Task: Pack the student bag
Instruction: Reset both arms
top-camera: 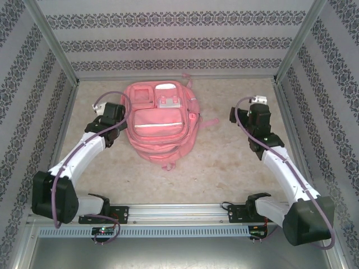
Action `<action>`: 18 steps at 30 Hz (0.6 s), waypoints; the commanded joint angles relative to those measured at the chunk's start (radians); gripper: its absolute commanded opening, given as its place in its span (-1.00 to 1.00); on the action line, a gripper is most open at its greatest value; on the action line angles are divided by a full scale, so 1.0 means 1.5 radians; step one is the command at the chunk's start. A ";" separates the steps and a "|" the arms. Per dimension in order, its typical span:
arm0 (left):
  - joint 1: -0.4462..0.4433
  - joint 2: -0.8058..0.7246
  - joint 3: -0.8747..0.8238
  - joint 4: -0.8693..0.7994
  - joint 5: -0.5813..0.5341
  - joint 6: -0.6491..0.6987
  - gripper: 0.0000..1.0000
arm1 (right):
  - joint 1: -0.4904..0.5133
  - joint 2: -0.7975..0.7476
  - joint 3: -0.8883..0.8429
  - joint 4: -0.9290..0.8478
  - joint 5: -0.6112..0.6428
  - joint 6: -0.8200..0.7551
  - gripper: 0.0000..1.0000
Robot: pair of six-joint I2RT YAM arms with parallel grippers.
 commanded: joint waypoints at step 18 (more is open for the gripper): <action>0.076 0.131 -0.286 0.734 0.169 0.295 0.99 | -0.064 0.265 -0.223 0.606 -0.027 -0.102 0.96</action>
